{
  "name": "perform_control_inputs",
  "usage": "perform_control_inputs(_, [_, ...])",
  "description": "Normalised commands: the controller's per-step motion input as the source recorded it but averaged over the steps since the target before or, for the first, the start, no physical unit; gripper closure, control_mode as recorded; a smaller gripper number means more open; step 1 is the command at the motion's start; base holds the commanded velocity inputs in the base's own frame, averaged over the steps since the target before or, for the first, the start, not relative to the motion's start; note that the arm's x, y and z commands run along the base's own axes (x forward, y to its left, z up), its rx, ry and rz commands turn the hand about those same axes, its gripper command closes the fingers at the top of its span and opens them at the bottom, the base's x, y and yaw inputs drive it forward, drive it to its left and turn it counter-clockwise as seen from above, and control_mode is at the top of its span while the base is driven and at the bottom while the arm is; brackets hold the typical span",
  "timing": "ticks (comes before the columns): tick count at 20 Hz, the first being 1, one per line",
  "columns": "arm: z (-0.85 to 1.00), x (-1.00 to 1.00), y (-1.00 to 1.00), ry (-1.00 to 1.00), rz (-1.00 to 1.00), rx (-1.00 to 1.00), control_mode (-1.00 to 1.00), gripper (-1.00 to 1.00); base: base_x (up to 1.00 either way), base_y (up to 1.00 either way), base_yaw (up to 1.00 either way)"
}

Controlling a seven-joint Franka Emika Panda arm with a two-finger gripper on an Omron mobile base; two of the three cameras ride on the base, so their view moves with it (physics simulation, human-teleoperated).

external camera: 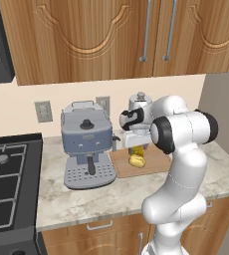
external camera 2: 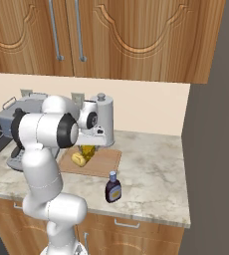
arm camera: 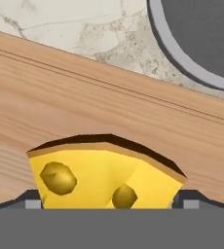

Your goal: Retrieve the reheated potato from the microwave, then place the potato, cheese, and condiment on the cutting board.

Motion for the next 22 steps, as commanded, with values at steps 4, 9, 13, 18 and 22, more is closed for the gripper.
perform_control_inputs(4, [0.30,-0.07,-0.21,0.00,-0.07,-0.02,-1.00,-1.00,0.00,0.00,0.00])
perform_control_inputs(9, [0.18,-0.39,-0.28,0.00,-0.11,-0.01,-1.00,-1.00,0.00,0.00,0.00])
perform_control_inputs(13, [0.22,-0.28,-0.13,-0.02,-0.13,-0.01,-1.00,-1.00,0.00,0.00,0.00])
perform_control_inputs(18, [0.34,-0.24,-0.14,-0.03,-0.12,0.00,-1.00,-1.00,0.00,0.00,0.00])
perform_control_inputs(22, [0.26,-0.44,-0.24,0.00,-0.19,-0.04,-1.00,-1.00,0.00,0.00,0.00])
